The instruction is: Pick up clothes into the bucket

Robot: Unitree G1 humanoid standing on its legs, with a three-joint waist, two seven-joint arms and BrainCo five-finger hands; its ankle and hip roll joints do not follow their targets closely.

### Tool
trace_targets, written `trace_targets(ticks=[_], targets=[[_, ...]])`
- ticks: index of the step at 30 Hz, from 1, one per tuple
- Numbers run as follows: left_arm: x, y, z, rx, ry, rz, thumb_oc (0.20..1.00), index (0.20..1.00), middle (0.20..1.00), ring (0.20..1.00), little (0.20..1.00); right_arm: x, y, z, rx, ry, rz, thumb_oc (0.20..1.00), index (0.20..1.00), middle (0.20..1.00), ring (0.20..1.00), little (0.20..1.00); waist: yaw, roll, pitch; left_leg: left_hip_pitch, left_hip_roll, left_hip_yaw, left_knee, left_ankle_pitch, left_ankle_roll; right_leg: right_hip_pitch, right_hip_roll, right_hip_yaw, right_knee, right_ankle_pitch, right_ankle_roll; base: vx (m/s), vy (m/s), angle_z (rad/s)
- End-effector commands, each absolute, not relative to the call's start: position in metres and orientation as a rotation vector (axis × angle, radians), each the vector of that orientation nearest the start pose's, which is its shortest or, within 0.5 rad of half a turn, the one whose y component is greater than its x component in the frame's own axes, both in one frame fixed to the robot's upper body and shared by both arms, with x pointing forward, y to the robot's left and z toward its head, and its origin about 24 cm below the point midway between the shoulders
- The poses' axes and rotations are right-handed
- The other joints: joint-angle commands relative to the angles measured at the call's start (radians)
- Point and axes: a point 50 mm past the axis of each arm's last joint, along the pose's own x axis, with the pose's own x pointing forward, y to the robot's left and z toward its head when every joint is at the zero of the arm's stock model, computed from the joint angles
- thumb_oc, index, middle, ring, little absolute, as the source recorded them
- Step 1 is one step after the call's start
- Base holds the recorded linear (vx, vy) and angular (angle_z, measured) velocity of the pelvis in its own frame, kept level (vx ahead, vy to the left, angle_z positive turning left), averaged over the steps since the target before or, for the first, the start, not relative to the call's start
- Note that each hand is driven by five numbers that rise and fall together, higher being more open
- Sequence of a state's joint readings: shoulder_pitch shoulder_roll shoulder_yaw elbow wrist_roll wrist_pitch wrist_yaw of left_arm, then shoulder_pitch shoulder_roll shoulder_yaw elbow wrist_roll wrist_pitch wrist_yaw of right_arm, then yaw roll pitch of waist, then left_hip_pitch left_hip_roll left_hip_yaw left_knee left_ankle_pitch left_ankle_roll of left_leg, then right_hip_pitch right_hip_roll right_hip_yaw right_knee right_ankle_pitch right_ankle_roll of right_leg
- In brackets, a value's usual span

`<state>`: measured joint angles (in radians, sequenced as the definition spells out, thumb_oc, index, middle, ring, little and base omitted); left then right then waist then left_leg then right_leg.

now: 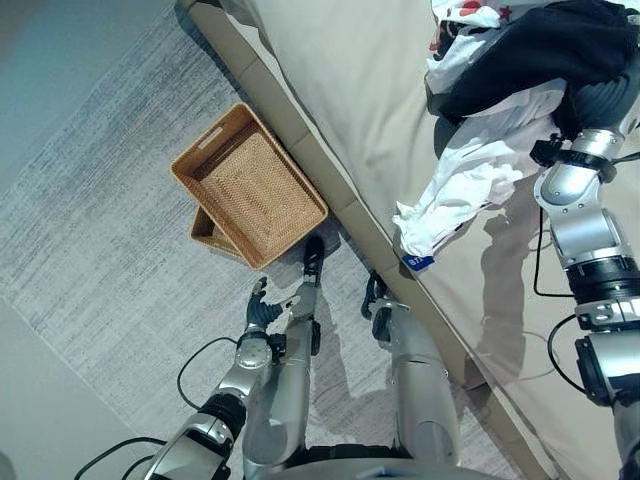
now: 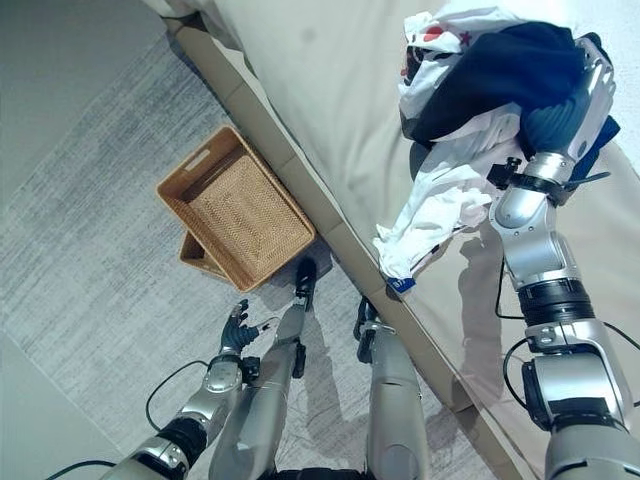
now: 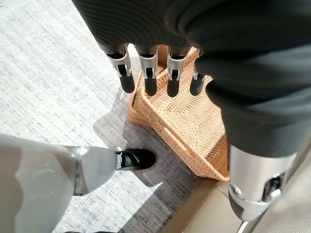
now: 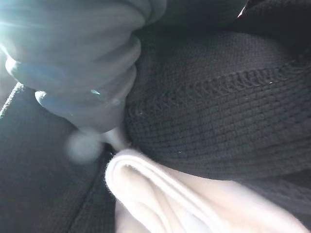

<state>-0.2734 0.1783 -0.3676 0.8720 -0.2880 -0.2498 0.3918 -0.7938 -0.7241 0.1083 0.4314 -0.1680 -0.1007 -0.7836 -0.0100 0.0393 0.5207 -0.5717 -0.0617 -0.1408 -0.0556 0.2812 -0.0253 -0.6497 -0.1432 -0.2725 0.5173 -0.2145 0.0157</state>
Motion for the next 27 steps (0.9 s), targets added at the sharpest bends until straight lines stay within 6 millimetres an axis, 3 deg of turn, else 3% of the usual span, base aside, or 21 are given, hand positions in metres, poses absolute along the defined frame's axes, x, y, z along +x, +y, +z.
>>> trace_targets(ticks=[1,2,4,8,11,12,13,17,22,24,25,26,27], targets=[[0.257,0.162,-0.065,0.176,0.378,0.198,1.0,1.0,1.0,1.0,1.0,0.345,-0.286,0.291,-0.709,-0.724,-0.816,0.2,0.2,0.2,0.2,0.2,0.007,-0.043,-0.001,0.063,0.022,-0.014,0.085,-0.149,-0.04,0.067,-0.095,0.072,-0.239,0.225,0.127,0.0,0.0,0.0],[0.259,0.162,-0.064,0.174,0.375,0.199,1.0,1.0,1.0,1.0,1.0,0.345,-0.286,0.293,-0.707,-0.728,-0.816,0.2,0.2,0.2,0.2,0.2,0.006,-0.042,-0.001,0.056,0.022,-0.014,0.086,-0.144,-0.04,0.062,-0.095,0.072,-0.243,0.233,0.127,0.0,0.0,0.0],[0.258,0.164,-0.067,0.18,0.401,0.184,1.0,1.0,1.0,1.0,1.0,0.366,-0.294,0.283,-0.909,-0.503,-0.713,0.2,0.2,0.2,0.2,0.2,0.009,-0.052,-0.001,0.052,0.026,-0.01,0.084,-0.142,-0.045,0.061,-0.09,0.071,-0.252,0.239,0.125,0.0,0.0,0.0],[0.257,0.162,-0.074,0.184,0.451,0.136,1.0,1.0,1.0,1.0,1.0,0.389,-0.311,0.256,-1.039,-0.148,-0.642,0.2,0.2,0.2,0.2,0.2,0.017,-0.059,-0.001,0.051,0.028,-0.007,0.087,-0.142,-0.05,0.068,-0.082,0.064,-0.266,0.247,0.12,0.0,-0.005,-0.01],[0.258,0.16,-0.074,0.186,0.457,0.122,1.0,1.0,1.0,1.0,1.0,0.394,-0.307,0.252,-1.076,-0.093,-0.61,0.2,0.2,0.2,0.2,0.2,0.017,-0.06,-0.001,0.048,0.028,-0.004,0.087,-0.14,-0.05,0.064,-0.08,0.067,-0.269,0.252,0.121,0.0,0.0,0.0],[0.259,0.16,-0.074,0.186,0.463,0.12,1.0,1.0,1.0,1.0,1.0,0.394,-0.308,0.245,-1.096,-0.05,-0.594,0.322,0.322,0.322,0.322,0.322,0.017,-0.059,-0.001,0.048,0.027,-0.003,0.087,-0.14,-0.05,0.063,-0.08,0.069,-0.271,0.254,0.121,0.0,0.0,0.0],[0.26,0.157,-0.074,0.188,0.467,0.101,1.0,1.0,1.0,1.0,1.0,0.394,-0.313,0.241,-1.143,0.022,-0.583,1.0,1.0,1.0,1.0,1.0,0.018,-0.057,-0.001,0.048,0.026,-0.003,0.086,-0.138,-0.05,0.066,-0.08,0.067,-0.273,0.256,0.121,0.0,0.011,-0.04],[0.262,0.154,-0.073,0.182,0.468,0.085,1.0,1.0,1.0,1.0,1.0,0.393,-0.317,0.244,-1.114,0.055,-0.599,1.0,1.0,1.0,1.0,1.0,0.016,-0.052,-0.001,0.05,0.024,-0.001,0.085,-0.137,-0.049,0.068,-0.08,0.068,-0.274,0.258,0.121,0.0,0.0,0.0],[0.266,0.157,-0.071,0.167,0.469,0.109,1.0,1.0,1.0,1.0,1.0,0.39,-0.319,0.268,-0.994,-0.064,-0.659,1.0,1.0,1.0,1.0,1.0,0.007,-0.063,-0.001,0.054,0.025,0.008,0.084,-0.138,-0.046,0.067,-0.077,0.078,-0.288,0.272,0.124,0.0,0.017,-0.04],[0.265,0.16,-0.071,0.162,0.469,0.13,1.0,1.0,1.0,1.0,1.0,0.389,-0.314,0.286,-0.961,-0.163,-0.678,1.0,1.0,1.0,1.0,1.0,0.0,-0.074,-0.001,0.056,0.027,0.016,0.085,-0.14,-0.046,0.068,-0.074,0.084,-0.293,0.276,0.126,-0.01,0.023,-0.13],[0.263,0.163,-0.073,0.146,0.474,0.156,1.0,1.0,1.0,1.0,1.0,0.387,-0.297,0.31,-0.9,-0.343,-0.665,1.0,1.0,1.0,1.0,1.0,-0.014,-0.089,-0.001,0.067,0.03,0.025,0.086,-0.149,-0.045,0.07,-0.069,0.094,-0.293,0.272,0.128,0.01,0.041,-0.21],[0.262,0.163,-0.072,0.13,0.467,0.17,1.0,1.0,1.0,1.0,1.0,0.381,-0.285,0.322,-0.824,-0.476,-0.653,1.0,1.0,1.0,1.0,1.0,-0.024,-0.096,-0.001,0.07,0.031,0.031,0.087,-0.154,-0.043,0.069,-0.067,0.1,-0.296,0.275,0.131,0.0,0.037,-0.25],[0.263,0.163,-0.071,0.132,0.465,0.169,1.0,1.0,1.0,1.0,1.0,0.381,-0.285,0.322,-0.822,-0.476,-0.657,1.0,1.0,1.0,1.0,1.0,-0.022,-0.097,-0.001,0.065,0.031,0.031,0.088,-0.15,-0.043,0.065,-0.068,0.101,-0.299,0.281,0.131,0.01,0.038,-0.29]])
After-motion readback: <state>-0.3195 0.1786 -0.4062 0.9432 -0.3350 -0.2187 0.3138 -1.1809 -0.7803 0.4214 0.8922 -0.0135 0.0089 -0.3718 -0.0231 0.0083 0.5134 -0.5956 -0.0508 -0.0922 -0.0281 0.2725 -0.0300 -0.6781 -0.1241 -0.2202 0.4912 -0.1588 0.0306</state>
